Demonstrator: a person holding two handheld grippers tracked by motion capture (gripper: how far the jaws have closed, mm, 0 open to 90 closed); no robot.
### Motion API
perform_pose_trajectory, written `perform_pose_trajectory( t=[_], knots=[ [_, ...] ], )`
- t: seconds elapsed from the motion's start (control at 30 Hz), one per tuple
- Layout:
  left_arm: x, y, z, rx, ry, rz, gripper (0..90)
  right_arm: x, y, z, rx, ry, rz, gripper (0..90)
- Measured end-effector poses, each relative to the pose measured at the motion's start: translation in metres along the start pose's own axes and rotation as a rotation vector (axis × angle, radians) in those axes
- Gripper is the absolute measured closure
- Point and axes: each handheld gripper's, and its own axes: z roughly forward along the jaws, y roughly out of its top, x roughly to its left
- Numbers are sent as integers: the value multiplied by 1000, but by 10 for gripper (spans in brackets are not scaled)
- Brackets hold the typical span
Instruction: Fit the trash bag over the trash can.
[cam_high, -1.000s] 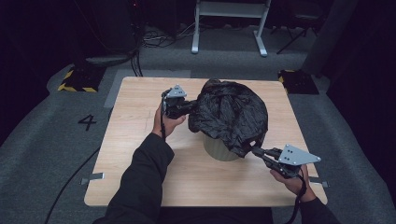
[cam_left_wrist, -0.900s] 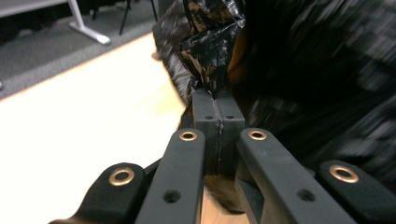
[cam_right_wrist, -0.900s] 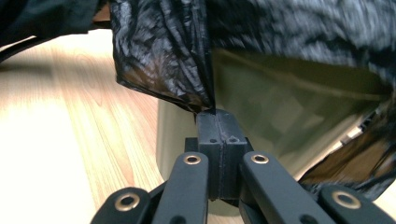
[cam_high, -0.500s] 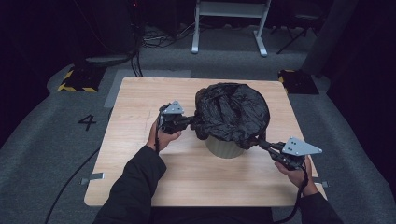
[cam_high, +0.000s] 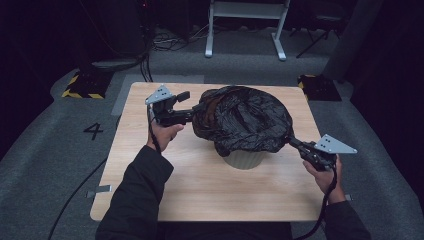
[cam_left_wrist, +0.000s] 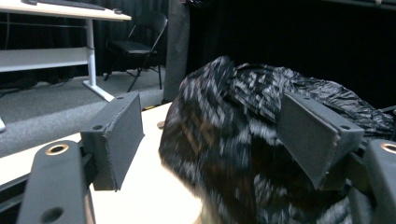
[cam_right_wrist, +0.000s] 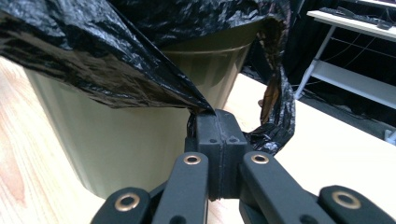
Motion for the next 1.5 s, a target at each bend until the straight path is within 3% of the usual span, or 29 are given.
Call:
perform_pose_trajectory(
  t=[0.1,0.17,0.37,0.43,0.53,0.6,0.83,0.9,0.97,1.1,1.13,1.23,1.27,1.3,1.33,1.37,1.43,1.5],
  knots=[
    [-2,12,19,58,46,44,256,-2,1,2,7,-12,-4,900],
    [1,16,31,97,68,57,350,-4,2,4,8,-15,-5,900],
    [-1,9,64,234,100,184,738,-10,2,10,23,-23,-1,900],
    [2,4,71,240,72,171,855,-14,-1,13,34,-29,13,900],
    [5,-5,78,238,47,145,891,-22,-6,20,55,-27,58,900],
    [5,-11,83,249,47,145,896,-27,-10,27,76,-30,85,900],
    [-1,-35,96,336,8,169,898,-32,-20,48,169,-33,103,900],
    [-4,-41,97,350,-9,173,898,-32,-25,51,195,-22,122,900],
    [-6,-47,98,370,-29,176,898,-32,-29,56,224,21,143,900],
    [-11,-56,92,367,-50,183,898,-25,-34,60,254,77,143,900],
    [-13,-58,90,363,-62,183,898,-23,-34,60,251,74,133,900],
    [-16,-62,77,315,-32,180,895,-17,-34,59,263,117,100,900],
    [-16,-61,71,286,3,173,853,-16,-34,58,271,112,84,900],
    [-15,-59,66,262,30,156,732,-15,-33,57,274,114,74,900],
    [-14,-57,59,233,31,129,625,-16,-34,55,279,112,66,900],
    [-12,-54,52,199,16,108,581,-16,-34,53,277,106,68,900],
    [-12,-47,38,163,15,109,445,-20,-33,47,242,102,89,900],
    [-13,-41,26,132,26,101,391,-23,-31,39,216,79,96,879]
  ],
)
